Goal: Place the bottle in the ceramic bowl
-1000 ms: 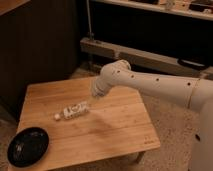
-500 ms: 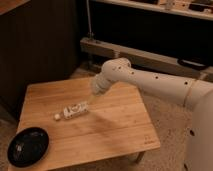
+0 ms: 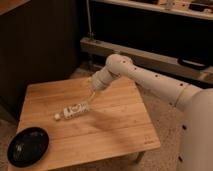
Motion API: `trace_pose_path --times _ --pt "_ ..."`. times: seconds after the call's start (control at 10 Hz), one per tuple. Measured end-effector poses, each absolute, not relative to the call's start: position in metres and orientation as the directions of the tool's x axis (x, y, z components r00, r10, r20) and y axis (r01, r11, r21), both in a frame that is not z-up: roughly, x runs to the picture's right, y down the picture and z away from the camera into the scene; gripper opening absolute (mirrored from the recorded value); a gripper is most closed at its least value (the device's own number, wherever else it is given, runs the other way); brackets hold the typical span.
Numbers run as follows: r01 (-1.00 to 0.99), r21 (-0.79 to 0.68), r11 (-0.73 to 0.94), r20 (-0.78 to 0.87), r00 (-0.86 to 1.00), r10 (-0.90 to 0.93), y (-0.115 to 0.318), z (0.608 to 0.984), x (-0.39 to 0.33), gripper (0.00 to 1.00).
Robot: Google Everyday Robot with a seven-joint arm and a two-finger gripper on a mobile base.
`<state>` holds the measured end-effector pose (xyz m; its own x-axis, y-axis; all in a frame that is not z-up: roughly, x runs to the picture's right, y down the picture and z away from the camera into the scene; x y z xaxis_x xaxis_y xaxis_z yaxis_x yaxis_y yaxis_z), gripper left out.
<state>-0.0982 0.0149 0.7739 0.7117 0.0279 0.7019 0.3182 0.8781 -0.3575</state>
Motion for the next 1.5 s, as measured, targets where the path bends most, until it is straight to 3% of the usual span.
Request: trace_pose_path --times 0.6,1.5 --pt "0.392 -0.415 0.821 0.662 0.749 -0.022 0.055 0.812 -0.108 0.65" --pt "0.427 -0.449 0.785 0.690 0.723 0.001 0.081 0.877 -0.122 0.65"
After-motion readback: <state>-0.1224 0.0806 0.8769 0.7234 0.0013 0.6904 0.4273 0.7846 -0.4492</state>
